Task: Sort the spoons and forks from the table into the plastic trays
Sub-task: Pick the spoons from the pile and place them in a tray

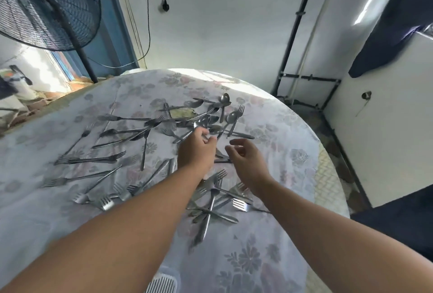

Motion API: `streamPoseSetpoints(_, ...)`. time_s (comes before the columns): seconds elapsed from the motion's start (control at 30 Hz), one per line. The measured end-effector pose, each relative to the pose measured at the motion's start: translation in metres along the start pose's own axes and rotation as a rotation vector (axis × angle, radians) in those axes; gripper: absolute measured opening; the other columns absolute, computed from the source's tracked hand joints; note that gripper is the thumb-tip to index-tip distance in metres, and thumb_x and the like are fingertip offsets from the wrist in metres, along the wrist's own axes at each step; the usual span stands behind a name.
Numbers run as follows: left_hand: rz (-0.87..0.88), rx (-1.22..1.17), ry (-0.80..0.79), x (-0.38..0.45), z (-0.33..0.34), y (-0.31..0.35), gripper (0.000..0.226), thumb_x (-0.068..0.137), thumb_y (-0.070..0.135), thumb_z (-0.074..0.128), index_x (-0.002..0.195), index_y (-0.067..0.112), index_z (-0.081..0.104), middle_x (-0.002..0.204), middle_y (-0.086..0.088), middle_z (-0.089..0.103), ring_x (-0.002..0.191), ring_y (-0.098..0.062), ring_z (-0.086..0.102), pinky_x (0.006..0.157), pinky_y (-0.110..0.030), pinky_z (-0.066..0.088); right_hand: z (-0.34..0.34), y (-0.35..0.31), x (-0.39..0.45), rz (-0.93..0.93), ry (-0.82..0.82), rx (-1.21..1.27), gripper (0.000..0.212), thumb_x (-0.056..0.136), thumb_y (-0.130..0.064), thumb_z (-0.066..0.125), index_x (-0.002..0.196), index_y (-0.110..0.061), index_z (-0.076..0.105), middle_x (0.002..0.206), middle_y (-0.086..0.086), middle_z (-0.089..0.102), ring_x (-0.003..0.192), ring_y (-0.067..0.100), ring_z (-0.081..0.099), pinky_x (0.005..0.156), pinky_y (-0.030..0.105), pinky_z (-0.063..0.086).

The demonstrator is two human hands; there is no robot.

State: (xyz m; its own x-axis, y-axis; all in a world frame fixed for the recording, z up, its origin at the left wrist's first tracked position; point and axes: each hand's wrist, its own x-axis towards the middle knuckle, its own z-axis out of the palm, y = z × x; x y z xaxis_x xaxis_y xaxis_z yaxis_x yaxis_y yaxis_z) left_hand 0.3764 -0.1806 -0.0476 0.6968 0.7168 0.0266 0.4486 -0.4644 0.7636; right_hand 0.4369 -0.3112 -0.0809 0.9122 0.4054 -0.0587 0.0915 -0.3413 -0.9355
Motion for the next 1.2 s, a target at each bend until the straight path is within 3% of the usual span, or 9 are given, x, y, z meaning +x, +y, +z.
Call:
streamPoseSetpoints(0.13, -0.036, 0.144, -0.020, 0.026, 0.020, -0.005, 0.013, 0.101, 0.035, 0.055, 0.092, 0.031, 0.064, 0.084, 0.009, 0.068, 0.074, -0.017, 0.065, 0.064, -0.032, 0.055, -0.003, 0.011, 0.043, 0.000, -0.043, -0.095, 0.021, 0.100, -0.034, 0.065, 0.118, -0.024, 0.066, 0.092, -0.008, 0.072, 0.069, 0.008, 0.063, 0.054, 0.017, 0.046)
streamPoseSetpoints(0.33, 0.069, 0.335, -0.210, 0.064, 0.046, -0.024, 0.025, 0.103, 0.037, 0.055, 0.118, 0.027, 0.071, 0.109, 0.002, 0.073, 0.091, -0.022, 0.065, 0.081, -0.034, 0.054, 0.010, 0.027, 0.102, -0.025, -0.033, -0.308, 0.018, 0.097, -0.030, 0.064, 0.113, -0.023, 0.069, 0.095, -0.009, 0.072, 0.091, 0.019, 0.068, 0.082, 0.033, 0.053)
streamPoseSetpoints(0.5, 0.063, 0.523, -0.261, 0.094, 0.076, -0.038, 0.023, 0.104, 0.033, 0.049, 0.117, 0.033, 0.068, 0.097, 0.004, 0.071, 0.080, -0.020, 0.062, 0.057, -0.030, 0.042, 0.018, 0.041, 0.142, -0.119, -0.097, -0.604, 0.030, 0.100, -0.025, 0.057, 0.127, -0.022, 0.066, 0.117, 0.002, 0.069, 0.107, 0.025, 0.062, 0.085, 0.031, 0.047)
streamPoseSetpoints(0.6, 0.052, 0.581, -0.316, 0.106, 0.086, -0.039, 0.030, 0.101, 0.020, 0.046, 0.125, 0.030, 0.060, 0.112, -0.004, 0.069, 0.098, -0.029, 0.064, 0.070, -0.035, 0.048, 0.021, 0.047, 0.158, -0.123, -0.184, -0.797, 0.043, 0.102, -0.025, 0.053, 0.145, -0.026, 0.053, 0.136, 0.008, 0.057, 0.127, 0.033, 0.050, 0.104, 0.044, 0.046)
streamPoseSetpoints(0.7, 0.052, 0.693, -0.334, 0.112, 0.091, -0.038, 0.023, 0.099, 0.019, 0.047, 0.118, 0.023, 0.059, 0.119, -0.010, 0.062, 0.109, -0.034, 0.060, 0.081, -0.042, 0.050, 0.029, 0.052, 0.167, -0.105, -0.212, -0.941, 0.046, 0.101, -0.020, 0.049, 0.146, -0.027, 0.047, 0.142, 0.007, 0.050, 0.131, 0.034, 0.044, 0.104, 0.048, 0.044)
streamPoseSetpoints(0.83, 0.102, 0.772, -0.295, 0.120, 0.099, -0.038, 0.021, 0.099, 0.023, 0.050, 0.114, 0.023, 0.064, 0.115, -0.010, 0.062, 0.105, -0.034, 0.063, 0.075, -0.040, 0.049, 0.039, 0.059, 0.172, -0.114, -0.197, -1.067, 0.042, 0.098, -0.021, 0.052, 0.140, -0.023, 0.049, 0.138, 0.008, 0.051, 0.130, 0.035, 0.043, 0.105, 0.050, 0.039)
streamPoseSetpoints(1.0, 0.091, 0.789, -0.219, 0.124, 0.105, -0.033, 0.027, 0.096, 0.009, 0.052, 0.120, 0.013, 0.062, 0.115, -0.013, 0.065, 0.106, -0.034, 0.065, 0.083, -0.043, 0.053, 0.038, 0.061, 0.172, -0.160, -0.089, -1.065, 0.025, 0.098, -0.013, 0.048, 0.120, -0.021, 0.057, 0.122, 0.005, 0.060, 0.119, 0.031, 0.051, 0.096, 0.046, 0.040)
streamPoseSetpoints(1.1, -0.037, 0.671, -0.148, 0.128, 0.107, -0.028, 0.029, 0.095, 0.000, 0.053, 0.123, 0.007, 0.053, 0.115, -0.016, 0.068, 0.105, -0.036, 0.068, 0.082, -0.044, 0.056, 0.034, 0.057, 0.177, -0.158, -0.051, -0.950, 0.027, 0.100, -0.013, 0.045, 0.124, -0.019, 0.057, 0.114, 0.007, 0.061, 0.101, 0.033, 0.059, 0.078, 0.040, 0.043)
streamPoseSetpoints(1.2, -0.220, 0.492, -0.107, 0.134, 0.106, -0.025, 0.041, 0.093, 0.002, 0.061, 0.131, 0.003, 0.045, 0.120, -0.016, 0.067, 0.110, -0.036, 0.067, 0.083, -0.043, 0.054, 0.039, 0.052, 0.188, -0.005, 0.003, -0.678, 0.023, 0.103, -0.022, 0.038, 0.111, -0.014, 0.057, 0.101, 0.012, 0.066, 0.084, 0.034, 0.058, 0.070, 0.039, 0.044)
